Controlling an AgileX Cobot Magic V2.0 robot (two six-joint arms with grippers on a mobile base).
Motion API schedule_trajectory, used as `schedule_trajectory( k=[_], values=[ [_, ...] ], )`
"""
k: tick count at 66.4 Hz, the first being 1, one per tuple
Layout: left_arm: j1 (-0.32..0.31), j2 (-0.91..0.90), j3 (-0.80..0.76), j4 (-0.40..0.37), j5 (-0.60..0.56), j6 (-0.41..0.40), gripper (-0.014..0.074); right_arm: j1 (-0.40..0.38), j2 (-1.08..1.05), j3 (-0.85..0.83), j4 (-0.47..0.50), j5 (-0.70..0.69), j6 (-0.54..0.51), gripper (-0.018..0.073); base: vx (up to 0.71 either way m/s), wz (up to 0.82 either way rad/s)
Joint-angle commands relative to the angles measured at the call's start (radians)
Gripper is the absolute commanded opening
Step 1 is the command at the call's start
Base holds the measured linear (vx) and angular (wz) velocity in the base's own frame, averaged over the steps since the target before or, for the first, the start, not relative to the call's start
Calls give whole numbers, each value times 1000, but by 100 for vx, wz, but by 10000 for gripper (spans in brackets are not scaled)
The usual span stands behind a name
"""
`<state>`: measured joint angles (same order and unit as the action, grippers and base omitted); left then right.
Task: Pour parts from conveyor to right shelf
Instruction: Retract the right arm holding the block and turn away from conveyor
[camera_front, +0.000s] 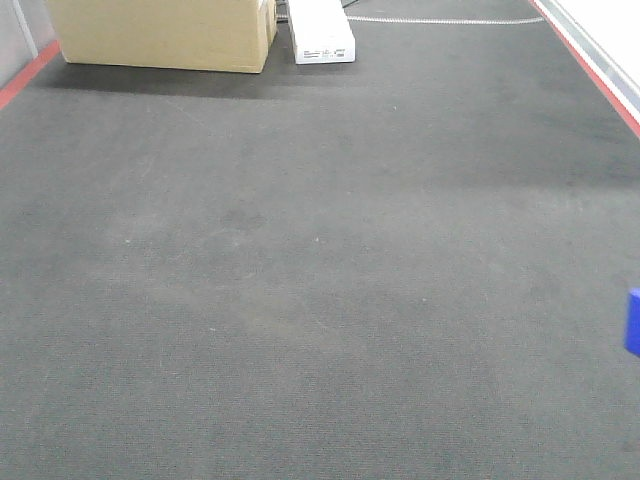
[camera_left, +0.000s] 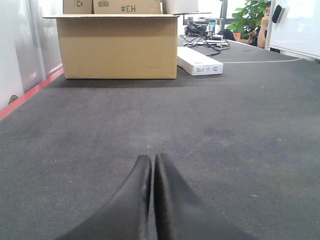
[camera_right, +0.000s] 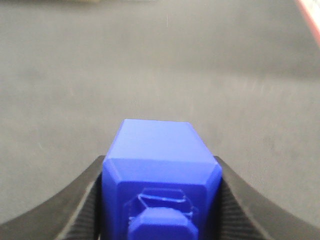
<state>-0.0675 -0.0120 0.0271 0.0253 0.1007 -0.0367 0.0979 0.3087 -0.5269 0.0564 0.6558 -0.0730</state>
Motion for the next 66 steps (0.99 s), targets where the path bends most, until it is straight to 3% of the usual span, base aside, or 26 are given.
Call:
schedule_trajectory(
  k=[1,18,43,66],
  values=[
    [-5,-14,-19,-6,-78,-8,-6,0,-76,17,3,-58,3,-5,0,0],
    [-5,-14,-19,-6,-78,-8,-6,0,-337,147,2,-176,1,-5,0,0],
    [-6,-15,-19,-6,-78,-8,-6,1,-303,180,10,-328,1,-5,0,0],
    [-6,-13,-19,-6,-78,-8,-6,1,-303,180,14,-324,1,-5,0,0]
  ],
)
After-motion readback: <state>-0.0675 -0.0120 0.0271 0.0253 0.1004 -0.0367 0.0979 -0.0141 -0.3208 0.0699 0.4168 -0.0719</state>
